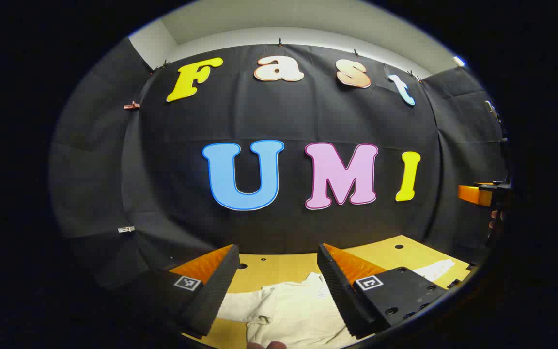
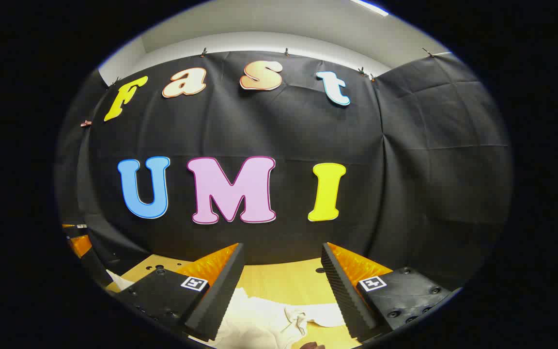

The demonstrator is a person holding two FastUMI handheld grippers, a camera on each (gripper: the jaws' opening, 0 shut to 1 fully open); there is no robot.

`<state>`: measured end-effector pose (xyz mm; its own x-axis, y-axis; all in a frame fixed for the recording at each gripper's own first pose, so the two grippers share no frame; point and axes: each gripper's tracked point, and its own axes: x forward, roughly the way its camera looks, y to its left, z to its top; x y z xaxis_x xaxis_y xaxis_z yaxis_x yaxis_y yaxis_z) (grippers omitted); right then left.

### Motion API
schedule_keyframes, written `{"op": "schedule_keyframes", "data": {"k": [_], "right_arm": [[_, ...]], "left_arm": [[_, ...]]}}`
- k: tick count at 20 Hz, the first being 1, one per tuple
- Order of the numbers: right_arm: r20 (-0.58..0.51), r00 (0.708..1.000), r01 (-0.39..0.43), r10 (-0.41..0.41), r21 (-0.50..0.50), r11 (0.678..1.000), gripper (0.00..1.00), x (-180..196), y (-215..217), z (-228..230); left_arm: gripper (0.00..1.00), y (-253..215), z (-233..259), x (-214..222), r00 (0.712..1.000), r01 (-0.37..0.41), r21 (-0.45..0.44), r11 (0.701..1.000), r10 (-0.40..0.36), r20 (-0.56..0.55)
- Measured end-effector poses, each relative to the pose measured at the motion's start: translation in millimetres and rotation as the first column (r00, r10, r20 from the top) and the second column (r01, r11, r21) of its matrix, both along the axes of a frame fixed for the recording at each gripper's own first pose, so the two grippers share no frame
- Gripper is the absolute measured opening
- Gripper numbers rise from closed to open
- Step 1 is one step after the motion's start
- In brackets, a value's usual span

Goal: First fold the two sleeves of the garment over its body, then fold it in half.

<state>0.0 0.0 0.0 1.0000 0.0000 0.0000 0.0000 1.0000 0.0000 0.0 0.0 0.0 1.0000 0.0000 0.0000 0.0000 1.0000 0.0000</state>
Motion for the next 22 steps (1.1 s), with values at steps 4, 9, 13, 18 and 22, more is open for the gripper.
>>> {"op": "schedule_keyframes", "data": {"k": [4, 9, 13, 18, 22], "right_arm": [[-0.025, 1.000, -0.004, 0.004, 0.001, 1.000, 0.97, 4, -3, -10], [-0.041, 0.999, -0.006, 0.006, -0.005, 1.000, 0.97, 6, -7, -15], [-0.043, 0.999, -0.014, 0.013, -0.021, 1.000, 0.97, 6, -8, -18], [-0.097, 0.995, -0.014, 0.014, 0.005, 1.000, 0.97, 14, -18, -36], [-0.258, 0.965, 0.063, -0.052, 0.038, 0.997, 0.98, 36, -70, -91]], "left_arm": [[0.99, -5, -1, 5, 1.000, 0.009, 0.003, 1.000, -0.009, -0.009], [1.00, -12, -3, 10, 1.000, 0.019, 0.015, 1.000, -0.018, -0.018], [0.99, -16, -5, 11, 0.999, 0.023, 0.012, 1.000, -0.023, -0.026], [1.00, -26, -6, 11, 0.999, 0.034, 0.016, 0.999, -0.033, -0.037], [0.98, -41, -10, 10, 0.997, 0.050, 0.028, 0.998, -0.048, -0.055]]}}
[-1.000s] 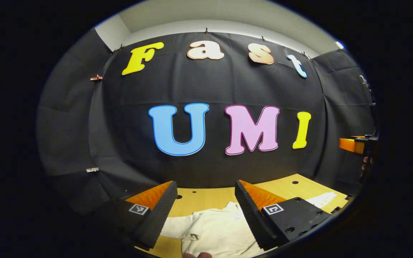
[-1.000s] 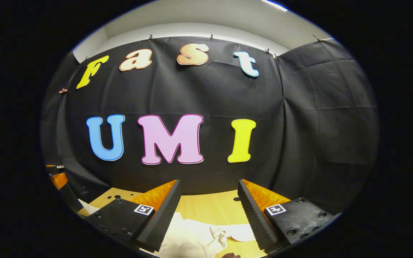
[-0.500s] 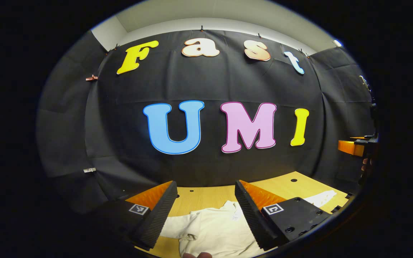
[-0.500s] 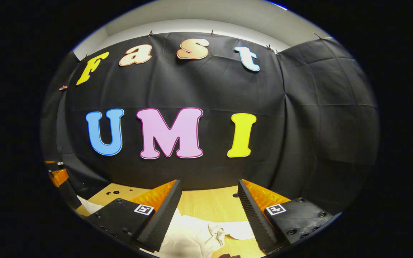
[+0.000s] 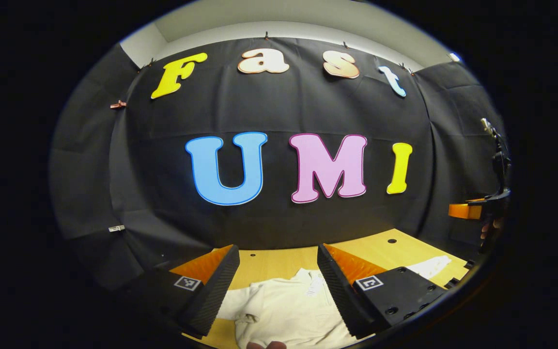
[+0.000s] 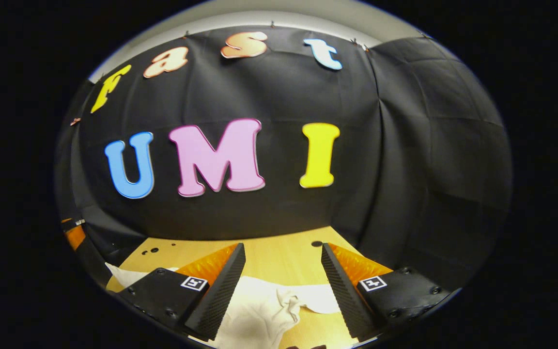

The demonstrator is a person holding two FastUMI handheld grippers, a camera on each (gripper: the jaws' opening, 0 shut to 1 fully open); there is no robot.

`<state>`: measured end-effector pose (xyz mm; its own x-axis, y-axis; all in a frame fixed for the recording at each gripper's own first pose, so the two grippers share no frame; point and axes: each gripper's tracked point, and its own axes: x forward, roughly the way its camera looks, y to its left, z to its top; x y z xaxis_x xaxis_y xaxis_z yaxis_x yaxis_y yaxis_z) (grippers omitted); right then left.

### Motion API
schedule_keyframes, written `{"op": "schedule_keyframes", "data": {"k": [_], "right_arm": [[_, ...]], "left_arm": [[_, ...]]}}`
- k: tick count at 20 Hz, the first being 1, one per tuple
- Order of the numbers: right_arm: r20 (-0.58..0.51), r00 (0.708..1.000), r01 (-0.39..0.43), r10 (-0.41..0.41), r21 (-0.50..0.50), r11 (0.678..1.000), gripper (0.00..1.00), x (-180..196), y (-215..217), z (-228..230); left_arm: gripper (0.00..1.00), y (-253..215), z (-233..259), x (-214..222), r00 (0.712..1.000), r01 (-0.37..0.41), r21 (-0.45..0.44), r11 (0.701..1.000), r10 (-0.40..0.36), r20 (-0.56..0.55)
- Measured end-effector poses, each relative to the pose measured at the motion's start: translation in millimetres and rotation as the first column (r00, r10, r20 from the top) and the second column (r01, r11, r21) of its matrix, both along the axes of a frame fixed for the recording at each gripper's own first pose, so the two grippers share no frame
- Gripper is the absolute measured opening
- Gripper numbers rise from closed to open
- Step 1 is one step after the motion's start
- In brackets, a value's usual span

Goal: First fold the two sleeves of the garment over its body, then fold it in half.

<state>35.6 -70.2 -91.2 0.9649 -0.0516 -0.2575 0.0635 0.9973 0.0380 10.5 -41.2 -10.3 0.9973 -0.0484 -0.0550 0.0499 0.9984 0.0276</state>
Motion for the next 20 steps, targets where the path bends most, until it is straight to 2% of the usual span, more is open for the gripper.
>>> {"op": "schedule_keyframes", "data": {"k": [4, 9, 14, 20], "right_arm": [[-0.145, 0.986, 0.079, -0.087, -0.062, 0.995, 0.97, 22, -86, -67], [-0.311, 0.938, 0.141, -0.155, -0.068, 0.988, 0.97, 42, -172, -160], [-0.481, 0.865, 0.157, -0.143, -0.011, 0.988, 0.98, 57, -213, -252], [-0.596, 0.794, 0.116, -0.118, -0.042, 0.992, 0.98, 75, -237, -325]], "left_arm": [[1.00, -18, -11, 4, 0.999, 0.004, 0.006, 1.000, -0.004, -0.032], [0.99, -37, -36, 8, 0.994, -0.020, 0.028, 0.999, 0.023, -0.108], [0.98, -49, -53, 6, 0.979, -0.074, 0.067, 0.995, 0.085, -0.184], [0.98, -55, -65, 5, 0.953, -0.161, 0.099, 0.982, 0.181, -0.244]]}}
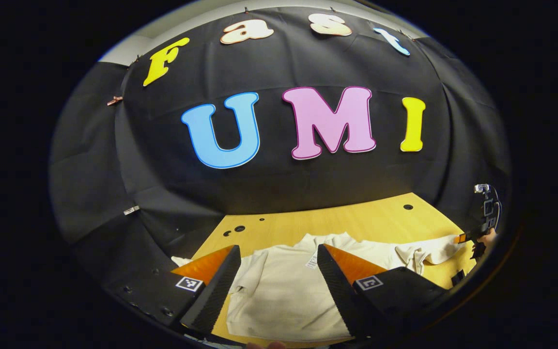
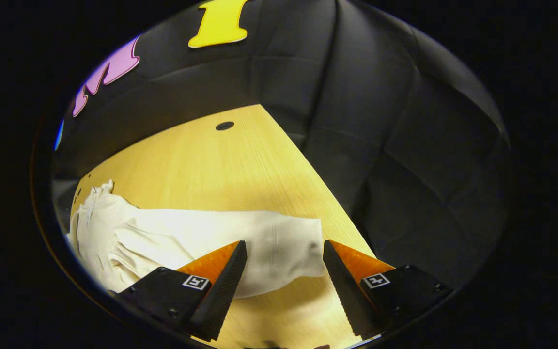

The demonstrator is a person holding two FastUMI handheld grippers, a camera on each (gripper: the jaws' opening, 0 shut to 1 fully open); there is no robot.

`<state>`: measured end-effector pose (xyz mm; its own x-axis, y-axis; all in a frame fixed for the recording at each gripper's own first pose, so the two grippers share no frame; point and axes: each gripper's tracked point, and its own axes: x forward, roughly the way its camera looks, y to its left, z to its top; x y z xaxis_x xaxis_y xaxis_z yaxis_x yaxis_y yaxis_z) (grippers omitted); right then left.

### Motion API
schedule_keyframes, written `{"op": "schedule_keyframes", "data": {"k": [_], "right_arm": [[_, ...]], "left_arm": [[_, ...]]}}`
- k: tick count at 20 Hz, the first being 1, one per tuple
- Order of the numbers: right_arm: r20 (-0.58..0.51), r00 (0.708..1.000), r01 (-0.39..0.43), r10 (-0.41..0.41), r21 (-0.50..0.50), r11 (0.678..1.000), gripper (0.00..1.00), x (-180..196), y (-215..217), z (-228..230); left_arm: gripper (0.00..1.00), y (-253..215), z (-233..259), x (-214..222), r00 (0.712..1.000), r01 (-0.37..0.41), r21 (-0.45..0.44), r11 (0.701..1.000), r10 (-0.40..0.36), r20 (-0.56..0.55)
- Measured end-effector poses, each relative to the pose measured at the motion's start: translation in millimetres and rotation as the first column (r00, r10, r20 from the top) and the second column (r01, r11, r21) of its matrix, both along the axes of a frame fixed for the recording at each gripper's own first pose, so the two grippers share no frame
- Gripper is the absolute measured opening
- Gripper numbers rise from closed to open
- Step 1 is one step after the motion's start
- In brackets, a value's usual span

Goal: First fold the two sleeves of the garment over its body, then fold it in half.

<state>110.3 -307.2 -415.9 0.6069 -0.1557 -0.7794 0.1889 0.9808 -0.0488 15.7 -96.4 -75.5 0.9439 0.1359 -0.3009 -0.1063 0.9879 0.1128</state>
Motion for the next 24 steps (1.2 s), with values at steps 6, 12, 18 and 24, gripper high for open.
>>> {"op": "schedule_keyframes", "data": {"k": [6, 12, 18, 24], "right_arm": [[-0.025, 1.000, 0.004, -0.003, 0.026, 1.000, 0.98, 3, -6, -14], [-0.031, 0.998, -0.056, 0.058, 0.075, 0.996, 0.28, 5, 7, -16], [0.012, 0.999, -0.032, 0.031, 0.050, 0.998, 0.13, -1, 7, 0], [0.074, 0.997, -0.028, 0.027, 0.010, 1.000, 0.12, -50, 13, 49]], "left_arm": [[0.98, -7, -2, 9, 0.999, -0.054, 0.000, 0.999, 0.054, -0.007], [0.98, -15, -10, 13, 0.997, -0.076, -0.027, 0.997, 0.076, -0.029], [0.99, -15, -2, 14, 0.999, -0.049, -0.002, 0.999, 0.049, 0.004], [0.98, -6, -5, 26, 0.999, 0.033, -0.034, 0.999, -0.033, 0.013]]}}
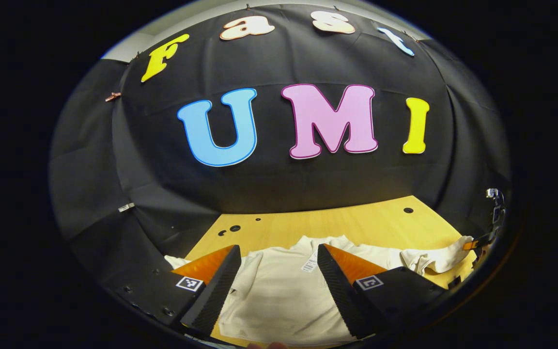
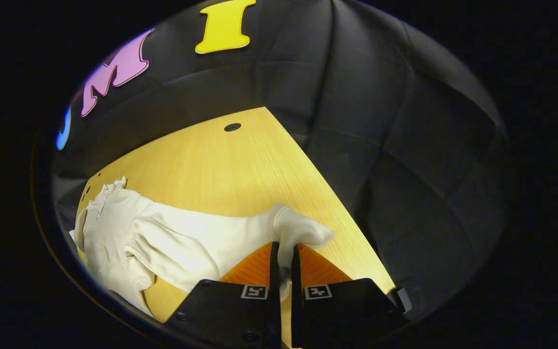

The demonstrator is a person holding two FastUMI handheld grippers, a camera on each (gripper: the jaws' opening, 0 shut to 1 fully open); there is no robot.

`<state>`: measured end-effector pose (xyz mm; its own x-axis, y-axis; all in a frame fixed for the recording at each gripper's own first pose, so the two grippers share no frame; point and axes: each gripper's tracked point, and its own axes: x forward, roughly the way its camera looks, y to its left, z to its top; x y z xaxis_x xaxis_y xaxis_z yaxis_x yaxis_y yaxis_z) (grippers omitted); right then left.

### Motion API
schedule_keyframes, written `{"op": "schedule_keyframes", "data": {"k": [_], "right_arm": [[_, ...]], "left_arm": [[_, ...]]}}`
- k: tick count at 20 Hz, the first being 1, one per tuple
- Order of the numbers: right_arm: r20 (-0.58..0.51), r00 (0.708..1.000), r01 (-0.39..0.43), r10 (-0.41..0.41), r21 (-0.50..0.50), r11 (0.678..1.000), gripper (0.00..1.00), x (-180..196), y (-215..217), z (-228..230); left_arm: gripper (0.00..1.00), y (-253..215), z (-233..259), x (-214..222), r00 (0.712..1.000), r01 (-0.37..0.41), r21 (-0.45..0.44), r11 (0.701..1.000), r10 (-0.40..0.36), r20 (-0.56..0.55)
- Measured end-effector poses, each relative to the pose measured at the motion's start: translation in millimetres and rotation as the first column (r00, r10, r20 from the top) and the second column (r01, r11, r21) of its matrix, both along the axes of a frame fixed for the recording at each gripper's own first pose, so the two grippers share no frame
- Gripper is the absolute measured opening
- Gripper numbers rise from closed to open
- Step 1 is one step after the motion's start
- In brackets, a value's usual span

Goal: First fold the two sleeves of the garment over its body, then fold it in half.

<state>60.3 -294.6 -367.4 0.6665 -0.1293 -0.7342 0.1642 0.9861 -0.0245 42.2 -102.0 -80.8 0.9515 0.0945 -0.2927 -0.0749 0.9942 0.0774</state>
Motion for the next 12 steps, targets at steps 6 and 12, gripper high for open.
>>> {"op": "schedule_keyframes", "data": {"k": [6, 12], "right_arm": [[0.055, 0.998, 0.024, -0.023, -0.017, 1.000, 0.12, -46, 46, 48], [0.154, 0.988, -0.020, 0.017, 0.018, 1.000, 0.12, -62, 142, 104]], "left_arm": [[0.98, 35, 6, 4, 0.997, 0.074, -0.042, 0.996, -0.073, 0.038], [0.99, 91, 2, -4, 0.994, 0.094, -0.076, 0.993, -0.090, 0.062]]}}
